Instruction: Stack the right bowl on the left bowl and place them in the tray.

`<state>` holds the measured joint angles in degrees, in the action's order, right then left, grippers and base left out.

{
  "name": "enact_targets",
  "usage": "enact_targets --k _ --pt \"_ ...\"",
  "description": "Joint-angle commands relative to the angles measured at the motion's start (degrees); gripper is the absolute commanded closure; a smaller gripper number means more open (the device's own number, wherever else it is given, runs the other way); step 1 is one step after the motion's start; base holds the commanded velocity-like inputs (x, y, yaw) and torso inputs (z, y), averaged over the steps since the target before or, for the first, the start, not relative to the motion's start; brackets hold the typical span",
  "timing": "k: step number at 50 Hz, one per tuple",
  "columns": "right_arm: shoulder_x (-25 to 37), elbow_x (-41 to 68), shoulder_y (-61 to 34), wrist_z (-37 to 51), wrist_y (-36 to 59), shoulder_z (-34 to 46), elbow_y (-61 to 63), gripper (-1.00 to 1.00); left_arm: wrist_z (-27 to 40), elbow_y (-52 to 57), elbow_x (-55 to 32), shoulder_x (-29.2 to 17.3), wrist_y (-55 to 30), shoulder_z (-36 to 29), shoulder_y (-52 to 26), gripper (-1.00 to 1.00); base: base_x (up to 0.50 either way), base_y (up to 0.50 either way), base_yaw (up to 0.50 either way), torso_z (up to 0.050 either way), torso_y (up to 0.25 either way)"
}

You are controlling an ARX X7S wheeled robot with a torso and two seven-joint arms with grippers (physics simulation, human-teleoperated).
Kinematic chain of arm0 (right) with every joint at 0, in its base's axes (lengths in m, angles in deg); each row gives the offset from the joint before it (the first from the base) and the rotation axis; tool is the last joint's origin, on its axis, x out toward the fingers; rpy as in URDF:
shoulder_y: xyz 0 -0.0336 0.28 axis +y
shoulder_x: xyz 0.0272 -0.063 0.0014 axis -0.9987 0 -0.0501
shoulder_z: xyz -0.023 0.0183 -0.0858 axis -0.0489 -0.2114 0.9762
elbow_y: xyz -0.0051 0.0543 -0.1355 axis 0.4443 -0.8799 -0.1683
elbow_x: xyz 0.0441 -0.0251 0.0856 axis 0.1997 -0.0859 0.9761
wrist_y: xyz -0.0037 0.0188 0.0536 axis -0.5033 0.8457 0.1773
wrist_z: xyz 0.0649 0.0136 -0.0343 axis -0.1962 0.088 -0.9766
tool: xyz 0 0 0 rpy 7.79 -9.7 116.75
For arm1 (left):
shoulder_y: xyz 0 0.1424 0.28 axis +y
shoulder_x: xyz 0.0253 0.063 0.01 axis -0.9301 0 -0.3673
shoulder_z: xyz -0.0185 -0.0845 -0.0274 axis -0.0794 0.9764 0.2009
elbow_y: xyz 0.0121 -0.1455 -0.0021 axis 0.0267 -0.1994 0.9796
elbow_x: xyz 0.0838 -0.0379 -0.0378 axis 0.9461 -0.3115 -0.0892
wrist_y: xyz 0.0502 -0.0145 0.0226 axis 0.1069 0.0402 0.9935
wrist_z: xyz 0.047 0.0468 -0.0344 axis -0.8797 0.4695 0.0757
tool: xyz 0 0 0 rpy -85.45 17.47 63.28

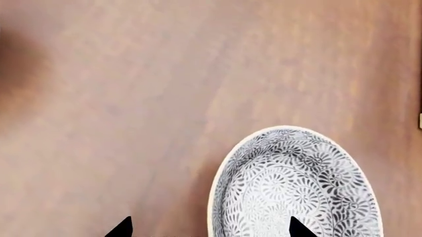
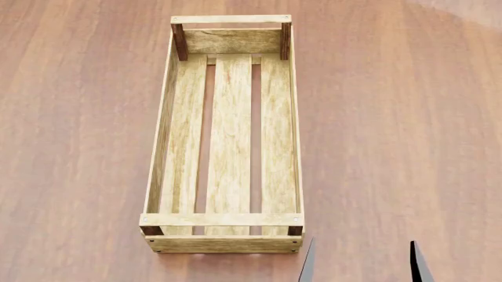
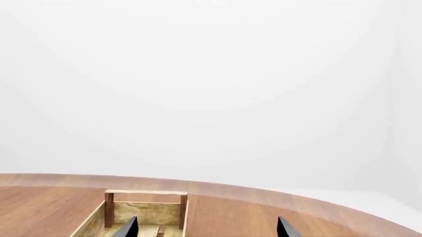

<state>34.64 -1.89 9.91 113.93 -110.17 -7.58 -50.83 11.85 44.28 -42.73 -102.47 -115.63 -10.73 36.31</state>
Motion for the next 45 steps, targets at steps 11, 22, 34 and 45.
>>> enact_targets --k 11,22,34,45 --pt "-0.81 -1.26 -0.06 -0.95 0.03 -0.97 0.13 -1.00 -2.03 0.03 3.46 1.23 1.71 -0.70 0.80 -1.00 0.00 0.00 0.00 0.000 0.000" --pt "-0.67 -1.22 -0.11 -0.80 0.26 -0.81 0.28 -1.00 -2.44 -0.24 4.99 1.37 2.25 -2.13 1.16 1.00 0.00 0.00 0.00 0.000 0.000" --pt "-0.54 -1.10 -0.26 -0.68 0.40 -0.61 0.25 -1.00 -2.42 0.14 5.79 1.14 2.73 -2.58 1.35 1.00 0.00 0.00 0.00 0.000 0.000" --pt "-0.34 -0.97 -0.25 -0.58 0.49 -0.51 0.31 -1.00 -3.02 4.14 11.13 -0.58 5.92 -3.89 2.02 1.00 0.00 0.00 0.00 0.000 0.000"
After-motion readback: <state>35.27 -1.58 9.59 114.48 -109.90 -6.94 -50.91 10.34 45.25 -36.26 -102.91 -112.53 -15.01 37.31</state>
